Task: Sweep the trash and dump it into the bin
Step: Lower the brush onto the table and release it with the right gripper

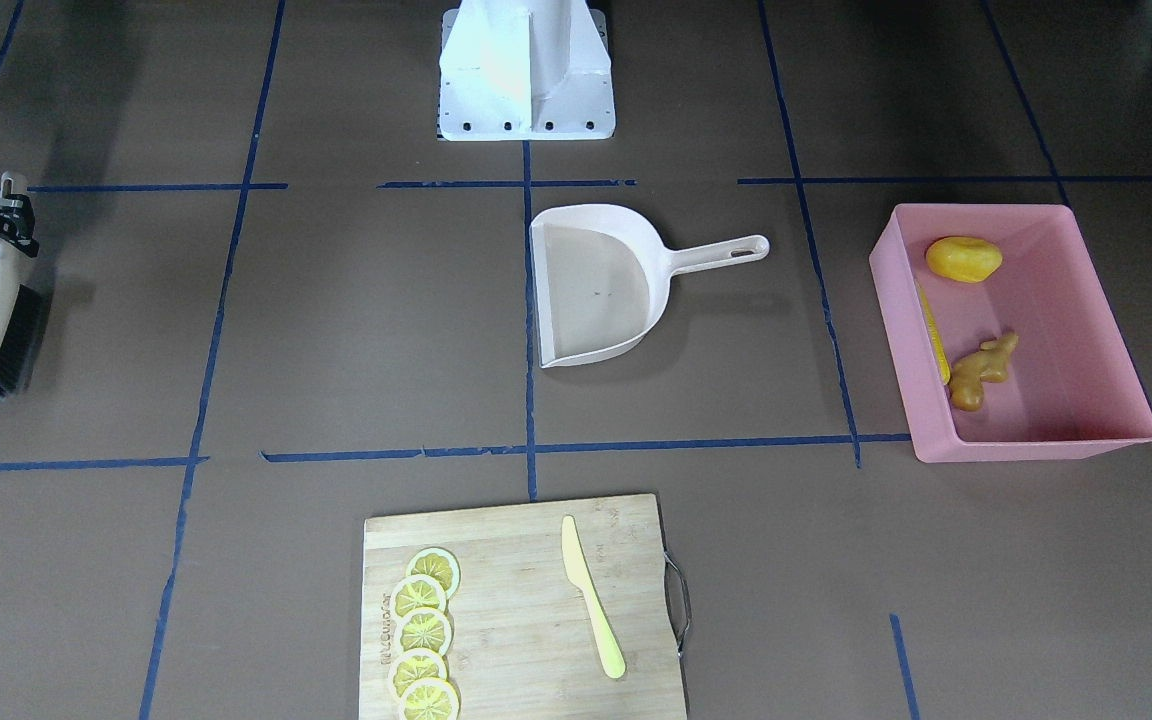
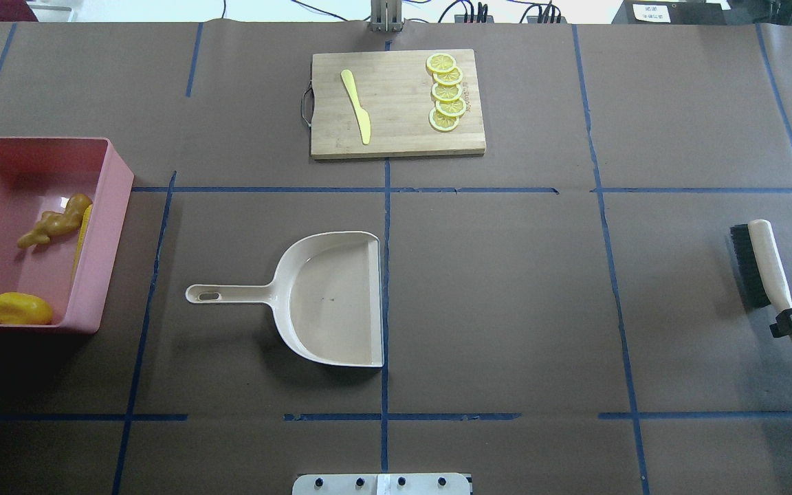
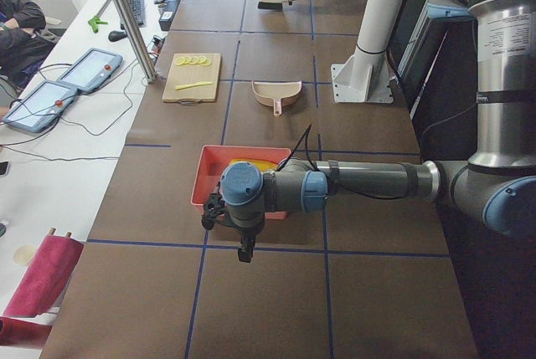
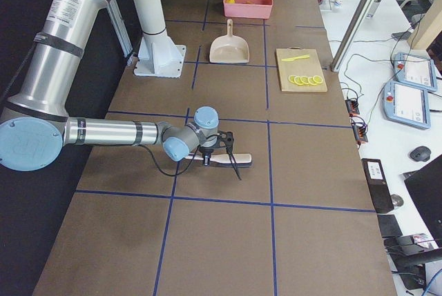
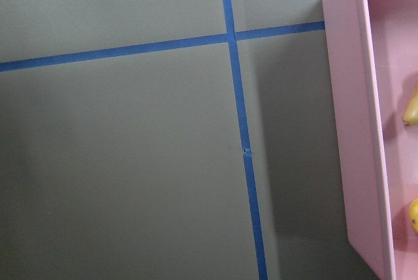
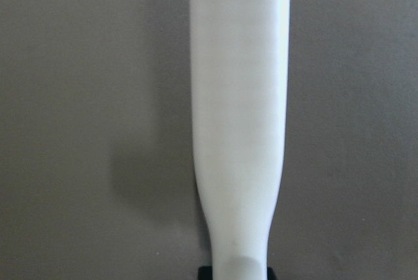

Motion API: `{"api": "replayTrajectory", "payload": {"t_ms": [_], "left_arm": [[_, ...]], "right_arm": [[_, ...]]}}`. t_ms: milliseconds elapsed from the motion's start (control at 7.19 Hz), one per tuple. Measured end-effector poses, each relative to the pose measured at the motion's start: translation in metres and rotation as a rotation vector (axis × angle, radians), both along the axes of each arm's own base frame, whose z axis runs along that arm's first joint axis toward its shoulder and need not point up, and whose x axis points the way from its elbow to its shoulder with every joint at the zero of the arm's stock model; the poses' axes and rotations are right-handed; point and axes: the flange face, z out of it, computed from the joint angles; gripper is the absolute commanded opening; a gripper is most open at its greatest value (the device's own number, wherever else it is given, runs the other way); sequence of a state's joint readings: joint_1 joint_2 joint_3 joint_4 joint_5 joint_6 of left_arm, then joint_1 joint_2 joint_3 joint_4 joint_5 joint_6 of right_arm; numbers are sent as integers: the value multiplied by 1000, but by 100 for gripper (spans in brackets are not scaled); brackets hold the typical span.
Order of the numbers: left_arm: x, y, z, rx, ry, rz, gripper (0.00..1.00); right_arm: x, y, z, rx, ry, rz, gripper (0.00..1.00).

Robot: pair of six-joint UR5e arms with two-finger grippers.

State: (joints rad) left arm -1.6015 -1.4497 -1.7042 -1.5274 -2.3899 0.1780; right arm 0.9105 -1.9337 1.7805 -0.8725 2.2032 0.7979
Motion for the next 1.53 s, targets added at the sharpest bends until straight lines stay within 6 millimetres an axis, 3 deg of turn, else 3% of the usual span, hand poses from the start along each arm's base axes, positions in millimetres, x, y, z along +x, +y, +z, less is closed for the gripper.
{"api": "replayTrajectory", "payload": {"t_ms": [139, 278, 417, 1112, 1530], "left_arm": [[0, 0, 0, 0, 0, 0, 100], [0, 0, 0, 0, 0, 0, 100], [0, 0, 0, -1, 0, 0, 100], [0, 3, 2, -5, 1, 0, 100], [0, 6, 5, -11, 2, 0, 100]], "right_arm": [[5, 3, 4, -7, 1, 5, 0], [8, 6, 7, -13, 6, 6, 13], [9, 8, 9, -17, 10, 6, 99], [21, 0, 2, 0, 3, 47, 100], [81, -21, 0, 56, 4, 127, 100]]}}
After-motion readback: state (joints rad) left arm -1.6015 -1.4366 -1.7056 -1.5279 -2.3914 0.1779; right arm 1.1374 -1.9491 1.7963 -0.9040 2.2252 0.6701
